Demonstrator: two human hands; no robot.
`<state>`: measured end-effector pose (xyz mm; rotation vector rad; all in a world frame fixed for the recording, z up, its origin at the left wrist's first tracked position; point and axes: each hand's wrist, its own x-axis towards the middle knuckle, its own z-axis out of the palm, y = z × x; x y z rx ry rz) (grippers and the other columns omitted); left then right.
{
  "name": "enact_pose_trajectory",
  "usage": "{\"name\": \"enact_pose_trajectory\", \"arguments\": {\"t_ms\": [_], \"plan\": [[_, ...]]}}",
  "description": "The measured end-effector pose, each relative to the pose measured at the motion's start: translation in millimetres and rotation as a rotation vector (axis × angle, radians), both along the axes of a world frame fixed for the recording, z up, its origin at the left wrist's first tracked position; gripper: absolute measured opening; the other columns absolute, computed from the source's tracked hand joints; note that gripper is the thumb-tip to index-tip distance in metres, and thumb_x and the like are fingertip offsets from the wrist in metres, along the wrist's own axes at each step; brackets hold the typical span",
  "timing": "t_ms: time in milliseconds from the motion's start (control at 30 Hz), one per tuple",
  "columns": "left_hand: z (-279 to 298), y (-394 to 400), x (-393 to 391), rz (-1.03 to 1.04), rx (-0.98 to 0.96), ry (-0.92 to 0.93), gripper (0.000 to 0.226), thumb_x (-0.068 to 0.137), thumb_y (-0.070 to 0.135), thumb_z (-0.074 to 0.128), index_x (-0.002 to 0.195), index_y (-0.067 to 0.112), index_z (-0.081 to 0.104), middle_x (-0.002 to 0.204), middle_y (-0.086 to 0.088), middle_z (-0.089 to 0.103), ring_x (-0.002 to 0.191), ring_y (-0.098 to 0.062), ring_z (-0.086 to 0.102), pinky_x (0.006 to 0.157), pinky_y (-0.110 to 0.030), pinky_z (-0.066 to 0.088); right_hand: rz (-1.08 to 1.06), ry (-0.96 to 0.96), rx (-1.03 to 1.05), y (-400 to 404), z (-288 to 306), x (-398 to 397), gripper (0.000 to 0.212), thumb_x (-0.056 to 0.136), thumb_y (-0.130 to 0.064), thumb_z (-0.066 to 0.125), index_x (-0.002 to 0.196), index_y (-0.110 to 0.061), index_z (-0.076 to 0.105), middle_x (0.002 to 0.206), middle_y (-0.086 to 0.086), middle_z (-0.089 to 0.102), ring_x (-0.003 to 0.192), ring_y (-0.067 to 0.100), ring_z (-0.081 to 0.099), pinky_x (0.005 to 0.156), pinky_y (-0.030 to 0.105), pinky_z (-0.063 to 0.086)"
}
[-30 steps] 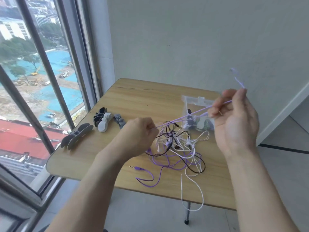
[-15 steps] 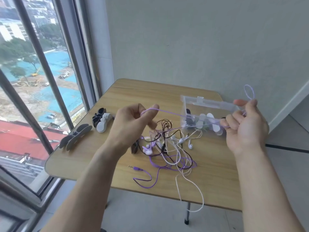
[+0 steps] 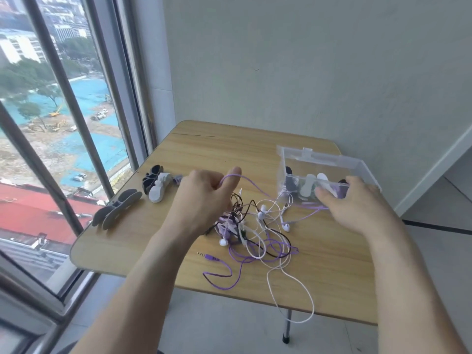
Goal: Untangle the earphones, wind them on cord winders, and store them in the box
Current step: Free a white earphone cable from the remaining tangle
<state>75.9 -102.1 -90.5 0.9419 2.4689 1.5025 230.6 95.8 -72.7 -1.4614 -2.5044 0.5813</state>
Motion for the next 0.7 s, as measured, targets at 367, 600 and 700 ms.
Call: {"name": "enact_pose_trajectory", "arguments": {"t_ms": [367,600,700], "plan": [[-5,11,10,-0.064,-0.029,0.156,0.049,0.087,0.031,0.067,0.054,0.006,0.040,0.048,-0.002,0.033,0.050,-0.015,0.027,0.045,-0.026,0.025,0.649,0.593,-0.329,-49,-2,-33,0.010,0.092,-0.031,0.070,0.094,-0.023,0.074,0.055,-0.001,0.060,0.050,0.010,0.046,0.051,0.026,0.037],[-12,5,-3,-0.083,-0.021,0.248,0.014,0.092,0.026,0.068,0.100,0.033,0.078,0.082,0.014,0.056,0.072,0.004,0.054,0.062,-0.010,0.034,0.367,1.106,-0.350,-22,4,-21,0.026,0.105,-0.015,0.049,0.082,-0.010,0.061,0.060,-0.009,0.056,0.052,0.009,0.041,0.048,0.019,0.033],[-16,4,-7,-0.054,-0.149,0.261,0.014,0.093,0.030,0.067,0.102,0.030,0.078,0.095,0.006,0.048,0.078,-0.008,0.054,0.067,-0.021,0.034,0.274,1.379,-0.495,-20,13,-17,0.029,0.106,-0.015,0.044,0.081,-0.010,0.058,0.076,0.002,0.066,0.064,0.019,0.057,0.056,0.027,0.045]]}}
